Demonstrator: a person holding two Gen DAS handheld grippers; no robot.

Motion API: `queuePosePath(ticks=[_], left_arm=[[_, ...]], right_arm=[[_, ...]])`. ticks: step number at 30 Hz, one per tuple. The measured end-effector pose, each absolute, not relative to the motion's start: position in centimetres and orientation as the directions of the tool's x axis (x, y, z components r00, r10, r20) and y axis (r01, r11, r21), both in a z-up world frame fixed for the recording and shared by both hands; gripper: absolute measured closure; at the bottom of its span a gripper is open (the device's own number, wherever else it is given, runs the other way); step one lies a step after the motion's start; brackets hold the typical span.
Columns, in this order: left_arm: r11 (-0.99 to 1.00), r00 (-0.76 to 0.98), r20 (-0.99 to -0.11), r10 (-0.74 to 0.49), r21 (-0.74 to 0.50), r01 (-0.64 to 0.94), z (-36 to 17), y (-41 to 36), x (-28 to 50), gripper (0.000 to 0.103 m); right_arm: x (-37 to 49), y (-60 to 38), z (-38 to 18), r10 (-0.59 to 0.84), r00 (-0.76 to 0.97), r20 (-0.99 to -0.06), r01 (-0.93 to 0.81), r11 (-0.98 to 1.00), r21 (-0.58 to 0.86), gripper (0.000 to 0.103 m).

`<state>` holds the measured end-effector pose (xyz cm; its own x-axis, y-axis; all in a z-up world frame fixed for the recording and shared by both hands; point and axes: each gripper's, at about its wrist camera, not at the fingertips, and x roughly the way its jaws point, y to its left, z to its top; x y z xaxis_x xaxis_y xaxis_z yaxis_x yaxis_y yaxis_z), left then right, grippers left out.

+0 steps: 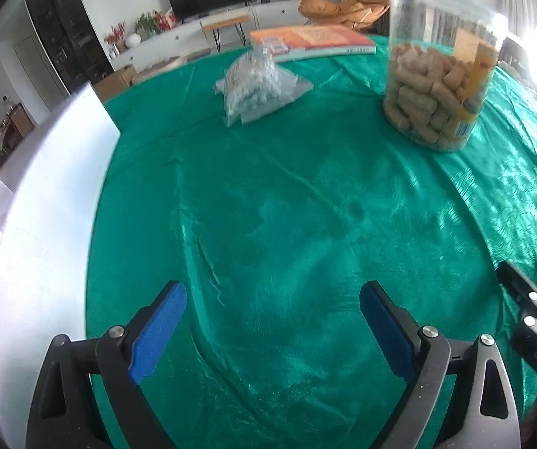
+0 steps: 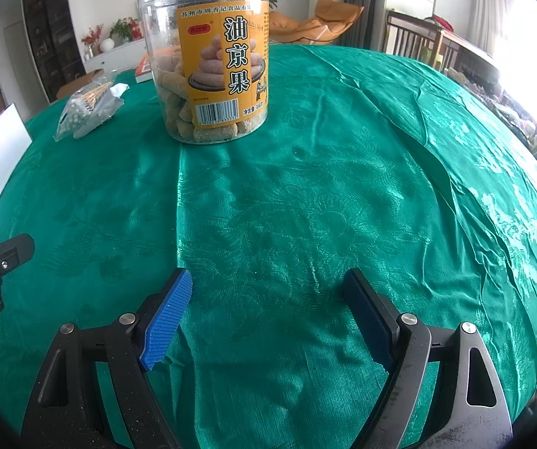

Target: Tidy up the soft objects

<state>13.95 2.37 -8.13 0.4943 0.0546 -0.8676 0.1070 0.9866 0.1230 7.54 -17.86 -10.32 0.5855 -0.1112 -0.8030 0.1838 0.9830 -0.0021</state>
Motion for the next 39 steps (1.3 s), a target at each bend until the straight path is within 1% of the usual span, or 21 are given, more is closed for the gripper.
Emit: queuePosePath(ticks=[1,3,5,12,39], left_arm=[[0.989,0.471,-0.881,0.045,0.106,0.102,-8.8,2.8,14.2,0.009],[0.997,0.479,-0.878,0.004,0.04,0.065,-9.4,4.0,14.2,0.006],[0.999,0.477,-0.878,-0.027,-0.013,0.031,-9.9,5.2,14.3,0.0],[0.999,0.573,-0.819,-0.031,-0.003,0.05,-10.3,5.6,13.2,0.0],[0.999,0.578,-0.815,-0.033,-0.004,0.052,-10.3,5.8,12.6,0.0]], right_arm=[[7.5,-17.8,-10.3,-0.111,0.586,-0.803,0.184,0.983,-0.002,0.018],[7.6,-17.9,-10.4,-0.111,0.586,-0.803,0.184,0.983,-0.002,0.018],[7.6,-17.9,-10.4,-0.111,0.586,-0.803,0.184,0.983,-0.002,0.018],[7.0,-18.0,-10.0,-0.109,0.586,-0.803,0.183,0.983,0.0,0.017],[7.2,-17.9,-10.1,-0.109,0.585,-0.803,0.184,0.983,0.0,0.016]])
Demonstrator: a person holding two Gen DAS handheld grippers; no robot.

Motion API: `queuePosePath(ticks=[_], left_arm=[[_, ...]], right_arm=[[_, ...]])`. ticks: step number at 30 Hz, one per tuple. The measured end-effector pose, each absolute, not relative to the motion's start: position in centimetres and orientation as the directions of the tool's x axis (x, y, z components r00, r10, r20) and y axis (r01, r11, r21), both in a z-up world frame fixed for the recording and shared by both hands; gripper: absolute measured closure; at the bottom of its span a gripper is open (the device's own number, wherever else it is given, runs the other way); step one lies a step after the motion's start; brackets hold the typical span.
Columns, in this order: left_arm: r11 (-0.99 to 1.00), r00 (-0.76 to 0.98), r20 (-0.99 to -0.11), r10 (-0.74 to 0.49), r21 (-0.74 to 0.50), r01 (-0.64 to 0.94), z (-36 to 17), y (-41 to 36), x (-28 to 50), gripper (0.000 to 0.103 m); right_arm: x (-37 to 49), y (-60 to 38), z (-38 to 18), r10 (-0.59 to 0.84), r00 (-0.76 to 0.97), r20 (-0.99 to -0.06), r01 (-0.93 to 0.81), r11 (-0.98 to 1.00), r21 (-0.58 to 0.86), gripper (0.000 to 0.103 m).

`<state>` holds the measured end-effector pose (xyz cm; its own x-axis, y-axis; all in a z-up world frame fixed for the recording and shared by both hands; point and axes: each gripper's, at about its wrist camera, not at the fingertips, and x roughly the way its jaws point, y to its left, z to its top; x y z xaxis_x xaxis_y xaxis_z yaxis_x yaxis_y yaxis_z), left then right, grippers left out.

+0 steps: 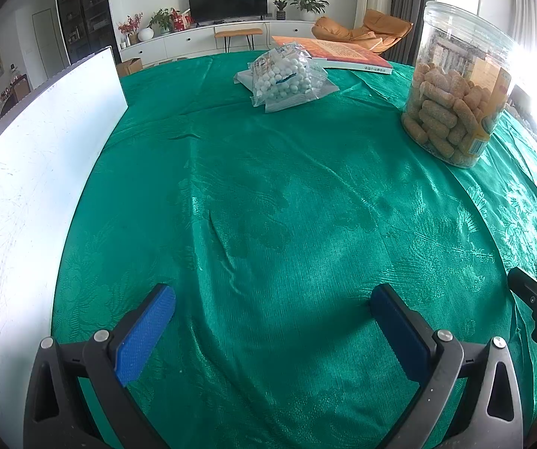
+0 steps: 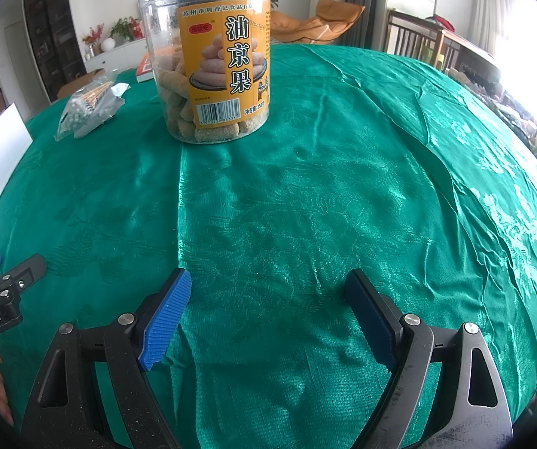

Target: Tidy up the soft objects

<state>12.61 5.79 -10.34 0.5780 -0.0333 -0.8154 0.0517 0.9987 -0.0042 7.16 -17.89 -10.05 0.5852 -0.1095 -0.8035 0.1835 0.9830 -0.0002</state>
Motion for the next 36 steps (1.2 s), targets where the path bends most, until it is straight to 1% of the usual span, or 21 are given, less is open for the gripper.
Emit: queuePosePath(ticks=[20,22,24,25,27,29,32,34,36], left_arm=[[0.999,0.576,-0.817,-0.032,-0.005,0.048,-10.4,5.8,12.7,0.0],[0.999,0.542,-0.84,-0.028,-0.006,0.043,-10.1,5.7,13.4,0.0],[0.998,0.446,-0.894,-0.052,-0.033,0.051,-9.5,5.5,15.1,0.0],[0.995,0.429,-0.898,-0.098,-0.088,0.043,-8.7,5.8,16.0,0.0],[0.983,0.48,-0.861,-0.17,-0.185,0.015,-6.1,6.4,17.6,0.0],[0.975,0.529,-0.827,-0.192,-0.222,0.006,-3.5,6.5,20.2,0.0],[0.973,0.526,-0.824,-0.21,-0.23,0.027,-1.4,5.8,25.9,0.0],[0.981,0.493,-0.85,-0.187,-0.183,0.055,-1.3,4.7,29.9,0.0],[0.993,0.486,-0.866,-0.115,-0.102,0.053,-2.0,3.7,33.6,0.0]], right_arm=[[7.2,-17.9,-10.1,-0.109,0.585,-0.804,0.183,0.983,0.0,0.016],[7.2,-17.9,-10.1,-0.109,0.585,-0.804,0.183,0.983,0.0,0.016],[7.2,-17.9,-10.1,-0.109,0.585,-0.804,0.184,0.983,0.0,0.016],[7.2,-17.9,-10.1,-0.109,0.585,-0.804,0.184,0.983,0.0,0.016],[7.2,-17.9,-10.1,-0.109,0.585,-0.804,0.184,0.983,0.0,0.016],[7.2,-18.0,-10.1,-0.109,0.585,-0.804,0.183,0.983,0.0,0.016],[7.2,-17.9,-10.1,-0.109,0.585,-0.804,0.183,0.983,0.0,0.016],[7.2,-17.9,-10.1,-0.109,0.585,-0.804,0.183,0.983,0.0,0.016],[7.2,-17.9,-10.1,-0.109,0.585,-0.804,0.183,0.983,0.001,0.016]])
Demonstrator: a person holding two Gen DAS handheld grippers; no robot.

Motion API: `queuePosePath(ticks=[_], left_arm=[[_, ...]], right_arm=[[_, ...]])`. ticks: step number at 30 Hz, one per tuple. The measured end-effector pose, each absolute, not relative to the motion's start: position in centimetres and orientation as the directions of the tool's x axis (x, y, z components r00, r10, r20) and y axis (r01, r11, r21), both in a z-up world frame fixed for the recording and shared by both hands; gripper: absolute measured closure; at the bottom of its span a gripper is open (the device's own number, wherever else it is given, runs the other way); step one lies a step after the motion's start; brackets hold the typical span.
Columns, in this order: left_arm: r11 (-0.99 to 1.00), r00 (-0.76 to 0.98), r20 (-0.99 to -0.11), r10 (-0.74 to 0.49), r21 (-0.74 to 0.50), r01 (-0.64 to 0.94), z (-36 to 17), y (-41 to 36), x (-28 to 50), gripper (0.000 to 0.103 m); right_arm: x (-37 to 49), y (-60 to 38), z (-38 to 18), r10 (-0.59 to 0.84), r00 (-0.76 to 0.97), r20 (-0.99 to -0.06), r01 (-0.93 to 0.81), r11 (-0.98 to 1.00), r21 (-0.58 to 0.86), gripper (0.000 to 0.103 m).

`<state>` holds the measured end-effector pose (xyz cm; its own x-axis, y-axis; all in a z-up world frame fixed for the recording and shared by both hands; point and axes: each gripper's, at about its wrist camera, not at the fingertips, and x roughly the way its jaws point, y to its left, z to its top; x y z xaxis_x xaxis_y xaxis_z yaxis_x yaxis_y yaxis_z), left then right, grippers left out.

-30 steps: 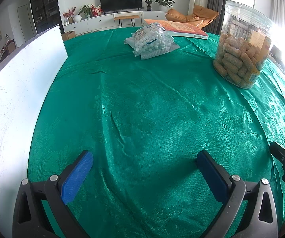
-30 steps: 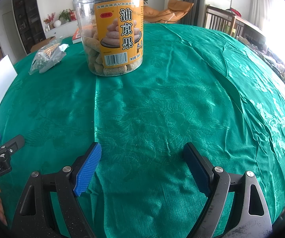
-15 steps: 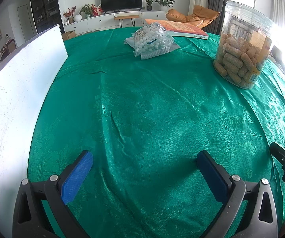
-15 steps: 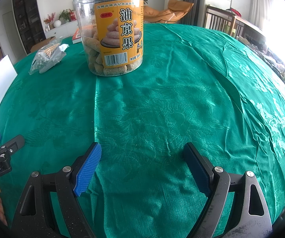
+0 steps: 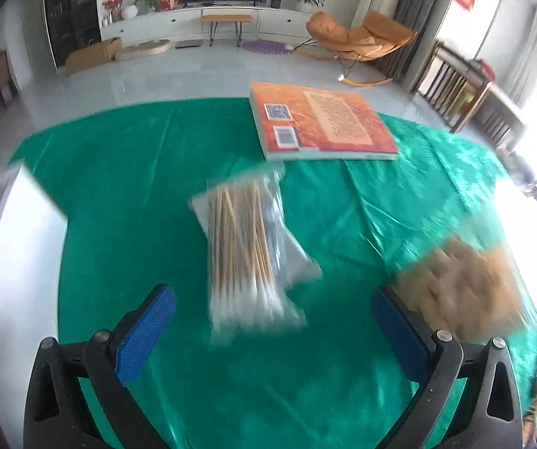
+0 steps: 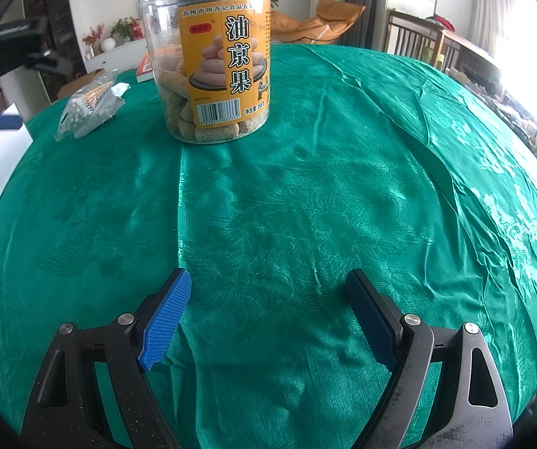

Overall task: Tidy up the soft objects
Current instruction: 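Move the left gripper to the cotton swab bag while the right approaches the white wipes pack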

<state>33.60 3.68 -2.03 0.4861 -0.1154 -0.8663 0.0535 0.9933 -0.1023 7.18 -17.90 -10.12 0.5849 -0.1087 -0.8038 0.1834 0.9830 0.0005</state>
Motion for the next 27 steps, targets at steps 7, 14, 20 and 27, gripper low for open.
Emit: queuePosePath(ticks=[7,14,20,27], left_arm=[[0.998,0.336,-0.942,-0.001,-0.021,-0.058,-9.3,4.0,39.7,0.0],[0.984,0.378,-0.911,-0.166,-0.132,0.117,-7.9,2.9,33.7,0.038],[0.861,0.256,-0.857,-0.448,-0.336,0.382,-4.0,-0.6,22.4,0.037],[0.894,0.405,-0.824,-0.397,-0.248,0.372,-1.8,0.5,18.7,0.0]], right_arm=[[7.5,-17.0,-10.1,-0.106,0.582,-0.806,0.18,0.984,0.001,0.014],[7.9,-16.7,-10.3,-0.102,0.579,-0.809,0.175,0.985,0.002,0.012],[7.9,-16.7,-10.3,-0.099,0.581,-0.808,0.175,0.985,0.005,0.012],[7.8,-16.7,-10.3,-0.097,0.581,-0.808,0.169,0.986,0.004,0.012]])
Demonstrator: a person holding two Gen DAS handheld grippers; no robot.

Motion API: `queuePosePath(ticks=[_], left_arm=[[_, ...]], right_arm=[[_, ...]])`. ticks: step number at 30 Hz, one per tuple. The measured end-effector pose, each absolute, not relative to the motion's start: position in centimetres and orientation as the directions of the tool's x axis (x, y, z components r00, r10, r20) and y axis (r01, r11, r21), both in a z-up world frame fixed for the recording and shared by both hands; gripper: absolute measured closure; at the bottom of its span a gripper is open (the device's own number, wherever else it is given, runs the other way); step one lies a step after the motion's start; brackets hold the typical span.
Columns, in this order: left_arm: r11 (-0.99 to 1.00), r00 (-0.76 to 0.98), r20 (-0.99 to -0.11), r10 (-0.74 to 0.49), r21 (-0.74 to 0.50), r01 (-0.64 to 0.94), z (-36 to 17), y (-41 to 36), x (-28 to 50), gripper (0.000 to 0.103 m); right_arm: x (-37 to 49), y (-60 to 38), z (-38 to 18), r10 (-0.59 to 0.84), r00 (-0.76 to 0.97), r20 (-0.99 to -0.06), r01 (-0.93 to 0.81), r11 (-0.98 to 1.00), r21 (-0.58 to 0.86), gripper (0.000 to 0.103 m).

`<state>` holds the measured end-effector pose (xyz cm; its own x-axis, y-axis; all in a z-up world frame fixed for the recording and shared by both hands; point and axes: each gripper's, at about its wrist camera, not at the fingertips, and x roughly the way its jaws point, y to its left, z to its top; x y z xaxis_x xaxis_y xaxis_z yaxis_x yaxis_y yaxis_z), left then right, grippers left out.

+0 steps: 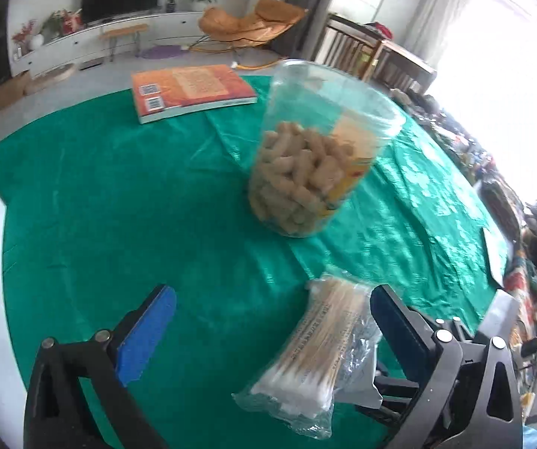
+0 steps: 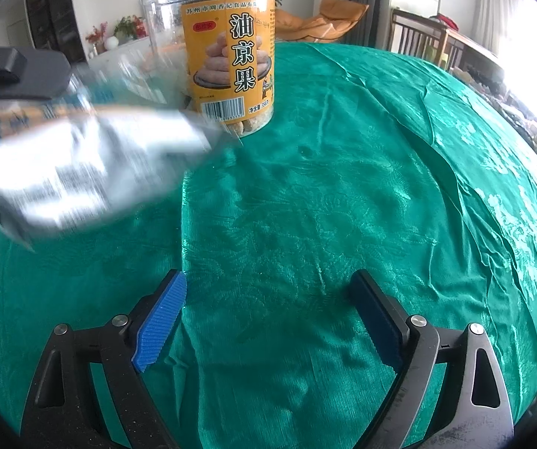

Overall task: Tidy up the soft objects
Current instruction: 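Move the left gripper to the cotton swab bag while the right approaches the white wipes pack, then grasp the cotton swab bag with the left gripper while the right grasps the wipes pack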

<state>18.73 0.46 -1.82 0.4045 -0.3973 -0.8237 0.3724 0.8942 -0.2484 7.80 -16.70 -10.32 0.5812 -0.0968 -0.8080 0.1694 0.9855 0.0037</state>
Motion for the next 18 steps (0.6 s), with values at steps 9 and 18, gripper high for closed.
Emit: queuePosePath(ticks=[9,18], left_arm=[[0.952,0.454,-0.841,-0.292,-0.212,0.22,-3.9,6.8,17.0,0.0],[0.889,0.344,-0.851,-0.397,-0.264,0.374,-6.0,1.3,16.4,0.0]], right_arm=[[7.6,-16.8,-10.3,-0.09,0.586,-0.806,0.17,0.985,0.013,0.012],[7.5,-16.8,-10.2,-0.089,0.586,-0.805,0.17,0.985,0.015,0.012]])
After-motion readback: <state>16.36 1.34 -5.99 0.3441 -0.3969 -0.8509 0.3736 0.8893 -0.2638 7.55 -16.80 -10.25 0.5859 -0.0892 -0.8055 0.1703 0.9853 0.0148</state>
